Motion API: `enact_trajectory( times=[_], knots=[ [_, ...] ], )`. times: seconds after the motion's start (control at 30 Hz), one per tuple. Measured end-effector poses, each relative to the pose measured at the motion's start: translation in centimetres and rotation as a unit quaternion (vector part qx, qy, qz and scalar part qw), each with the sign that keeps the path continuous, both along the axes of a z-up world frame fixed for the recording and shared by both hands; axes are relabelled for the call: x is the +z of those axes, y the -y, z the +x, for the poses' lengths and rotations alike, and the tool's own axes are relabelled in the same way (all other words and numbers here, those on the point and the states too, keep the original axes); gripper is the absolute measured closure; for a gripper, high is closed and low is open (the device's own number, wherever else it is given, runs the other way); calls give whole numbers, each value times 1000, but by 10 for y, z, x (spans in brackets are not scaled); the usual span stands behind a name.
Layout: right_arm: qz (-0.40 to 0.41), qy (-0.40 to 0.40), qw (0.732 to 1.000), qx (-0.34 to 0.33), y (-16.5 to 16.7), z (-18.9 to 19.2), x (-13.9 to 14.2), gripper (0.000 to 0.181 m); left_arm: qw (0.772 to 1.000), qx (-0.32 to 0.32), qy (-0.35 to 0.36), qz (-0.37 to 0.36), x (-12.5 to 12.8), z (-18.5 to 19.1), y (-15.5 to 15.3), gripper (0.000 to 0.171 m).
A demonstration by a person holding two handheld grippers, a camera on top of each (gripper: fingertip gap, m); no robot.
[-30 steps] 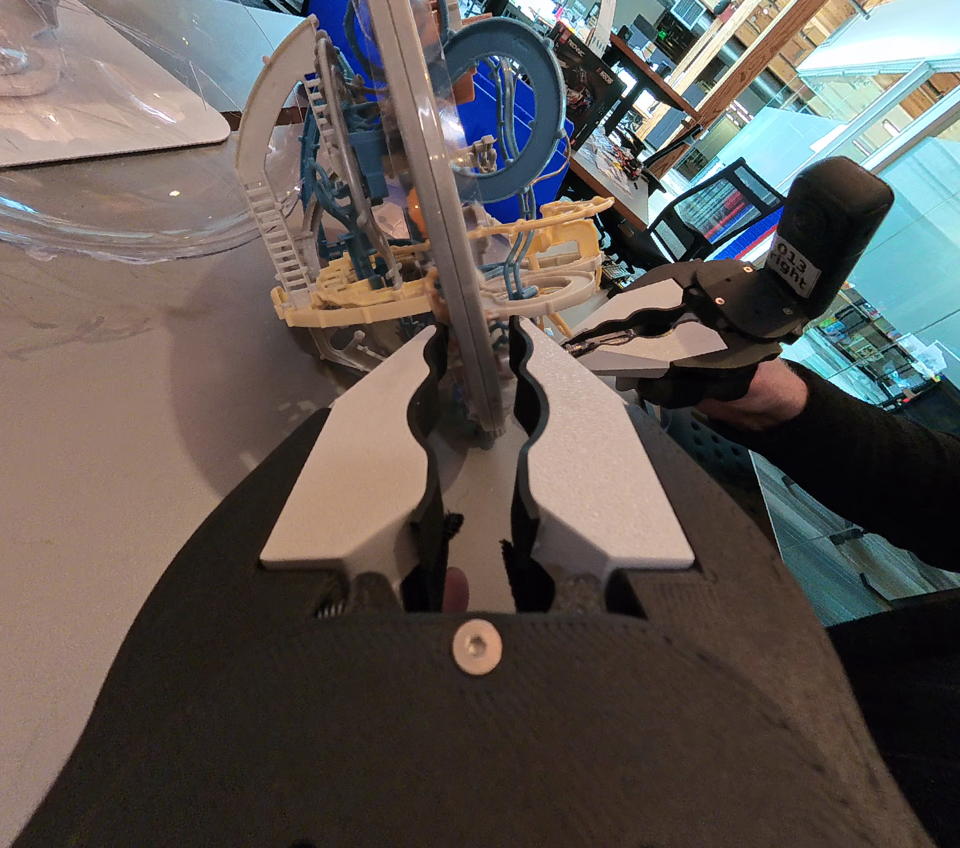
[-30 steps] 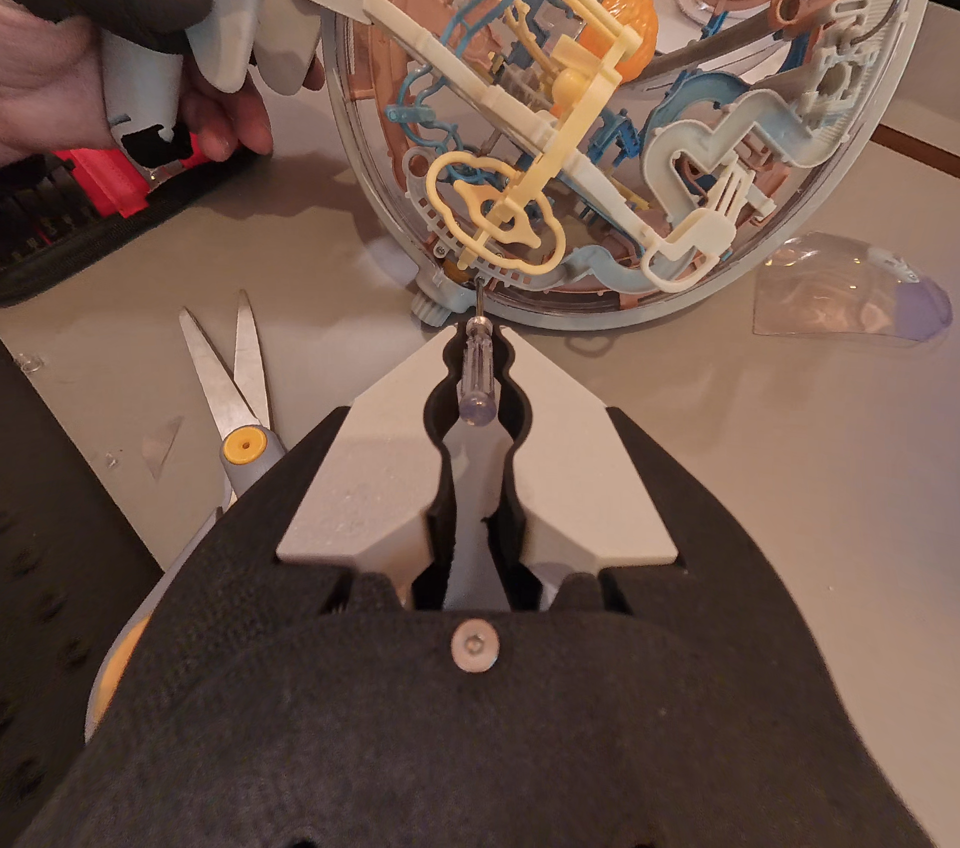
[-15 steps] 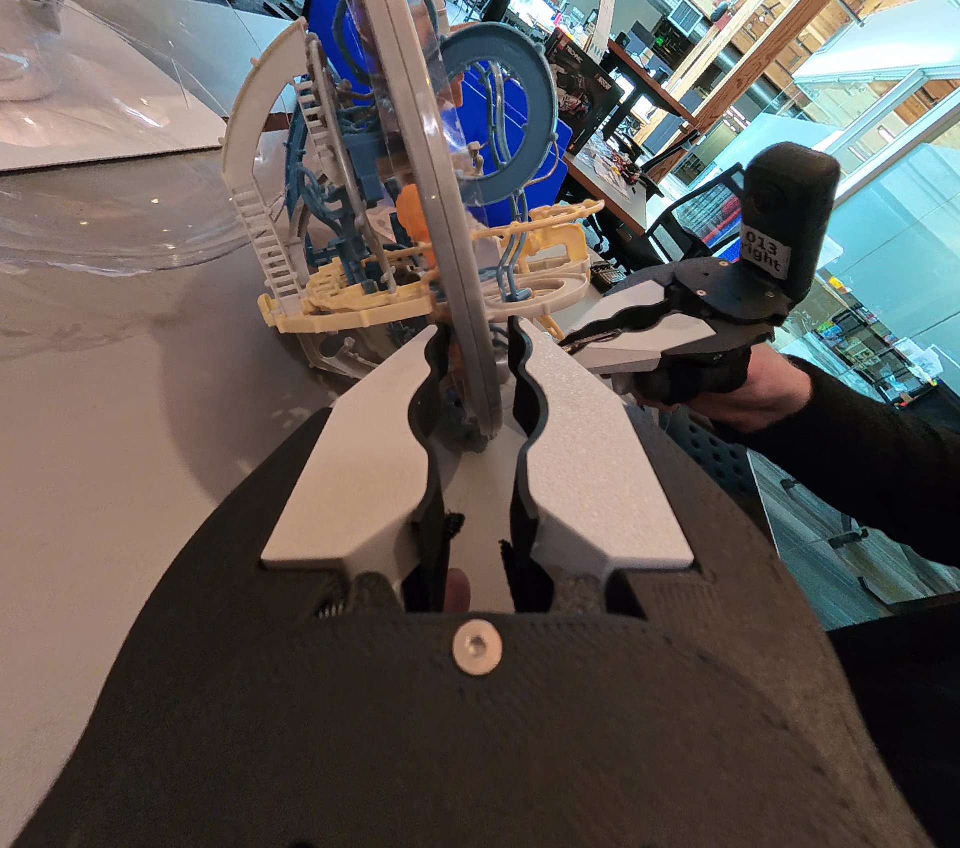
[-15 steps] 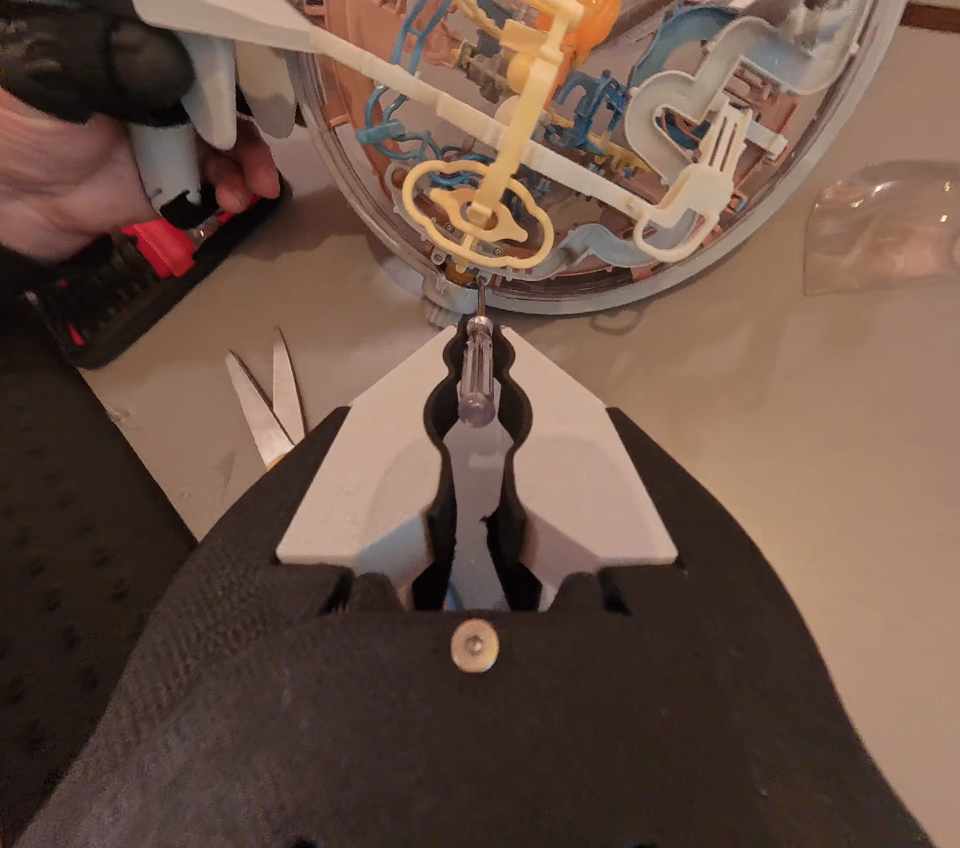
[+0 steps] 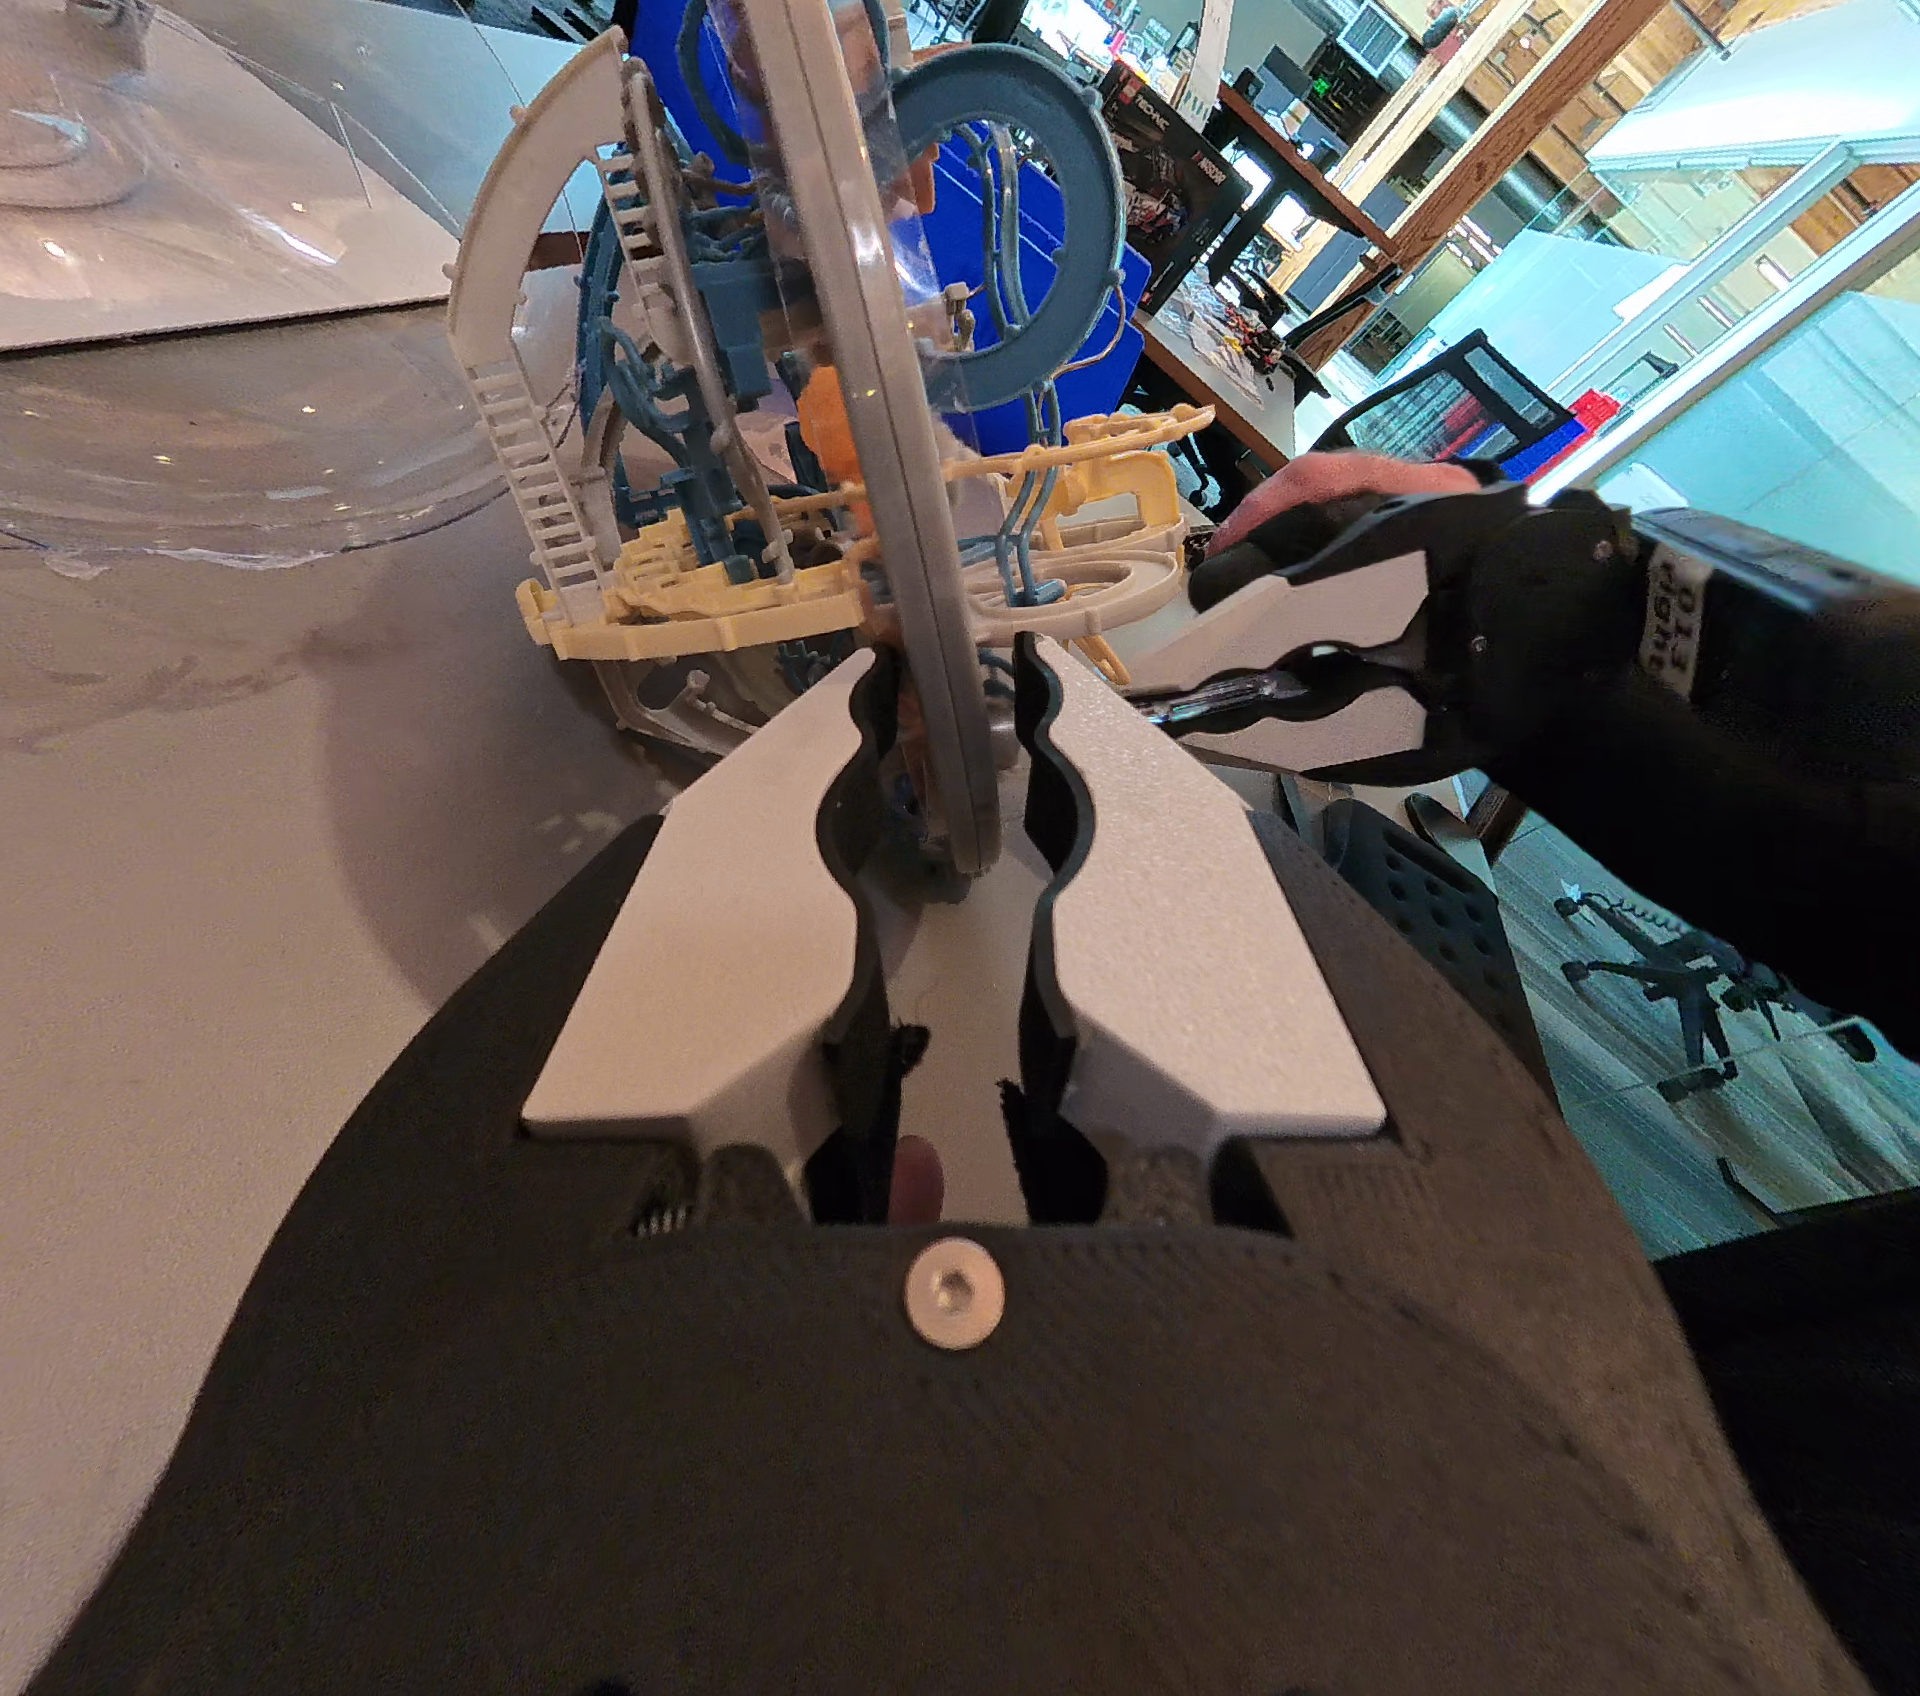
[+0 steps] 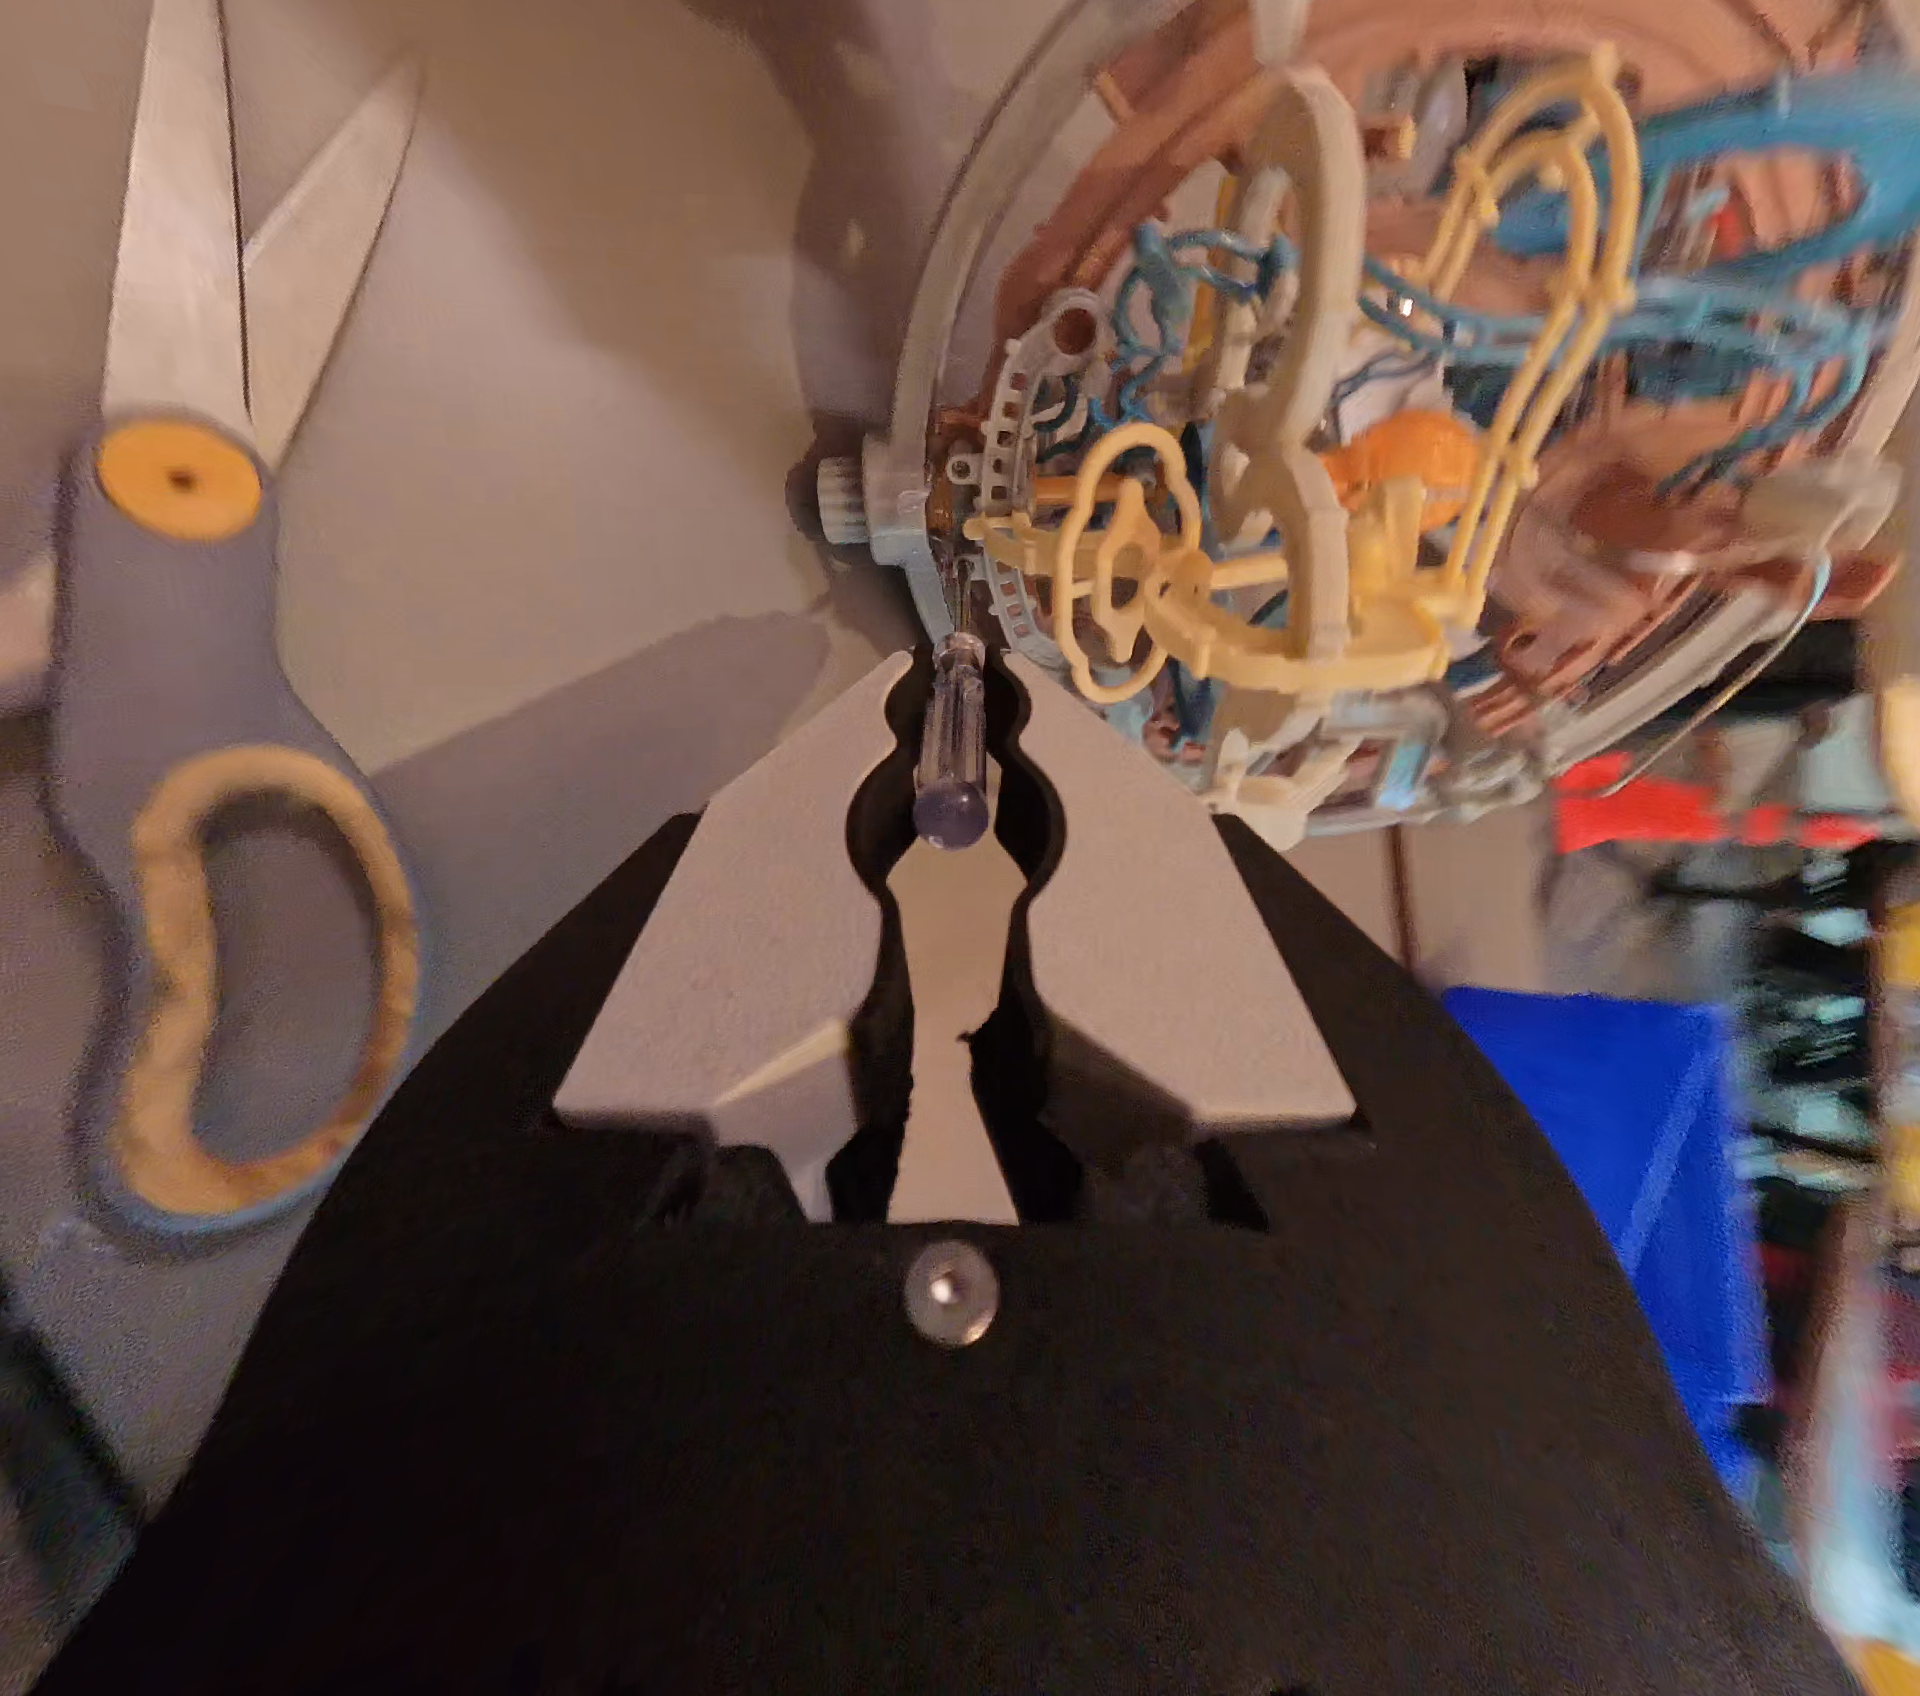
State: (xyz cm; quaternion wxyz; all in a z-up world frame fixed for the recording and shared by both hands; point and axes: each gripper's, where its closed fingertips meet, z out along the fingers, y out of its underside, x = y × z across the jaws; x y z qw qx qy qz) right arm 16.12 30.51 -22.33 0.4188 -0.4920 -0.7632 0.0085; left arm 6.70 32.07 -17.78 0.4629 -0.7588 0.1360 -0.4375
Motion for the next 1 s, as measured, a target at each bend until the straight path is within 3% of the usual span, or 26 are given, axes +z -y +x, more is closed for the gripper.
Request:
enact_trajectory(
  times=[0.1,0.23,0.33,0.43,0.53,0.63,0.77,1.0],
  knots=[
    [112,65,989,71,0,0,0,174,1000,-3,-3,0,0,0,1,151],
    [251,151,945,146,0,-4,0,175,1000,1,-3,0,-1,-1,0,151],
    [285,174,928,168,-2,-5,0,175,1000,3,-11,4,-1,-2,-1,151],
    [207,138,962,109,-5,0,10,175,1000,7,-9,2,-2,-4,-2,150],
    [32,53,998,-14,-5,9,13,174,1000,8,-2,-2,-2,-7,-3,150],
    [-98,-45,991,-82,-1,11,8,174,1000,6,-3,-1,-2,-5,-3,150],
    [-185,-131,964,-135,-2,13,2,174,1000,5,-4,-1,-2,-3,-2,150],
    [-223,-187,944,-156,-6,7,-2,174,1000,4,-3,0,-1,-1,-2,150]
  ],
)
